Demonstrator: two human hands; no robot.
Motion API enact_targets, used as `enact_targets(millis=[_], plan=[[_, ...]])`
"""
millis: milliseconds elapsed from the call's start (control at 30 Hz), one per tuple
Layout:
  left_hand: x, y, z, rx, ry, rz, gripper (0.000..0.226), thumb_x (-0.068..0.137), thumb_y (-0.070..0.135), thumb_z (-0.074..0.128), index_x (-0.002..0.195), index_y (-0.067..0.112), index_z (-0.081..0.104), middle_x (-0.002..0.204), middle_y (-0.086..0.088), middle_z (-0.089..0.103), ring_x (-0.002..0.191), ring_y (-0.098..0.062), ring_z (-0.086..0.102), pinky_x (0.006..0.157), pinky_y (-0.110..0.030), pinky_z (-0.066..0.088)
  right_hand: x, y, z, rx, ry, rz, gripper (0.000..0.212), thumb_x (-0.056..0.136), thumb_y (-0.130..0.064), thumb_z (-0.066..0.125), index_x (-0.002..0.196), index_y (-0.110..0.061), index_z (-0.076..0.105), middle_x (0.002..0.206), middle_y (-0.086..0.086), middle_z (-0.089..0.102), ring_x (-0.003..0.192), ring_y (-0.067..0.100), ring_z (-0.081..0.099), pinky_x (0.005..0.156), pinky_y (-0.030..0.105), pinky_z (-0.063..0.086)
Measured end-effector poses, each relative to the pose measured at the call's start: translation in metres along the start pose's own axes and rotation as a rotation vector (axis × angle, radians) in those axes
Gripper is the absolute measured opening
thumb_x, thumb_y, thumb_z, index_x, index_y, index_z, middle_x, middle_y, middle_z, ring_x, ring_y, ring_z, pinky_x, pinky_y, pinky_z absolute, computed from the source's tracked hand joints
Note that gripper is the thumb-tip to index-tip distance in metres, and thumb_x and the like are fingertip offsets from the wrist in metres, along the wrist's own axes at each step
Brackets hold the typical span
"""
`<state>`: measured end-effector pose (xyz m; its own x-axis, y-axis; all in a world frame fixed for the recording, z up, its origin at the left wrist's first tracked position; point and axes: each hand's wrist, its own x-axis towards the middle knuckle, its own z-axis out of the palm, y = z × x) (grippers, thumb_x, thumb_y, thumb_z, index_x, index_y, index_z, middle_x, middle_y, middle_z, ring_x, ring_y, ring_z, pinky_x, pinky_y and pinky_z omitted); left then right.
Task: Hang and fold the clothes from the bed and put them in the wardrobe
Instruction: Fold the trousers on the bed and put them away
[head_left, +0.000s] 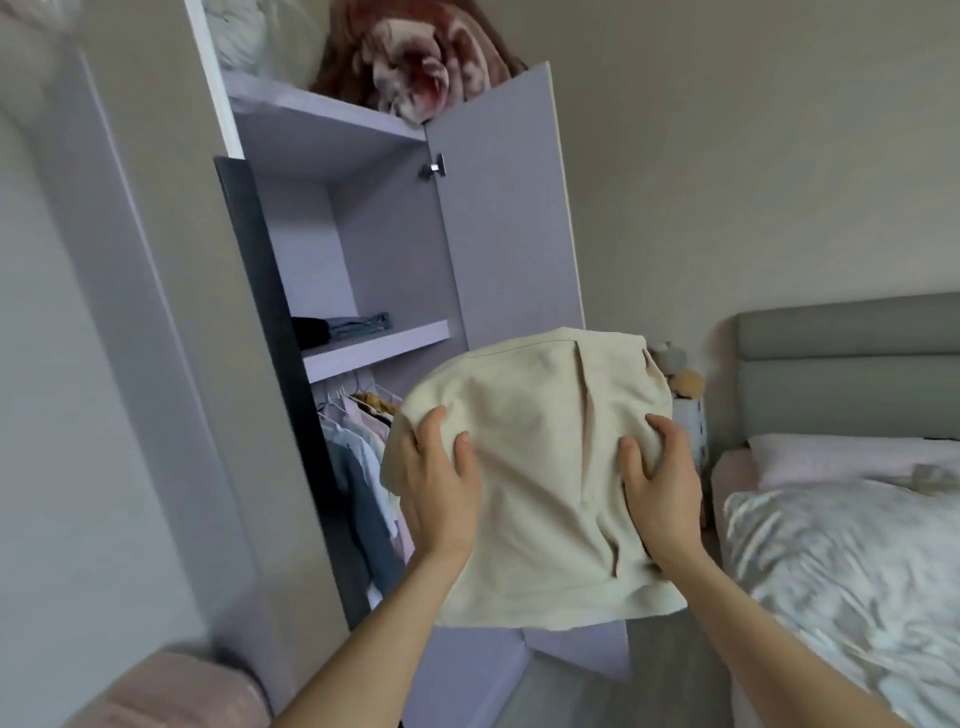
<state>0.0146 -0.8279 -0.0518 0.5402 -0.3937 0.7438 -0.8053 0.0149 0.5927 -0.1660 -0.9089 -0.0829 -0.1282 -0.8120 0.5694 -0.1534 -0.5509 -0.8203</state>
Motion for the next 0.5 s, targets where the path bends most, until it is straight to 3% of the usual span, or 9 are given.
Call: enact_targets(millis=[100, 333, 500], plan=[[0.026, -0.004, 0.006, 0.029, 0.068, 0.051, 0.033, 0.092, 0.033, 0.048, 0.123, 0.023, 0.05, 0.122, -0.012, 0.051, 0.106, -0.036, 0.054, 0.081, -0.046, 0.05, 0.019, -0.008, 0.024, 0.004, 0.0, -0.032, 0.041, 0.094, -0.032, 0.05, 0.132, -0.017, 0.042, 0.131, 0.001, 0.051, 0.113, 0.023, 0.052, 0.093, 0.041, 0.042], [0.079, 0.006, 0.033, 0.045, 0.16, 0.126, 0.03, 0.092, 0.017, 0.057, 0.121, 0.01, 0.057, 0.118, -0.017, 0.052, 0.094, -0.039, 0.056, 0.069, -0.038, 0.041, 0.077, -0.01, 0.07, -0.002, 0.042, -0.071, 0.04, 0.094, -0.031, 0.05, 0.13, -0.016, 0.044, 0.13, 0.001, 0.05, 0.113, 0.021, 0.051, 0.089, 0.034, 0.039], [0.127, -0.005, 0.078, 0.068, 0.177, 0.046, 0.033, 0.095, 0.023, 0.05, 0.127, 0.017, 0.052, 0.126, -0.011, 0.049, 0.101, -0.033, 0.054, 0.067, -0.033, 0.033, 0.134, 0.004, 0.105, 0.018, 0.039, -0.117, 0.04, 0.094, -0.03, 0.051, 0.13, -0.015, 0.044, 0.131, 0.003, 0.05, 0.112, 0.024, 0.051, 0.092, 0.038, 0.039]])
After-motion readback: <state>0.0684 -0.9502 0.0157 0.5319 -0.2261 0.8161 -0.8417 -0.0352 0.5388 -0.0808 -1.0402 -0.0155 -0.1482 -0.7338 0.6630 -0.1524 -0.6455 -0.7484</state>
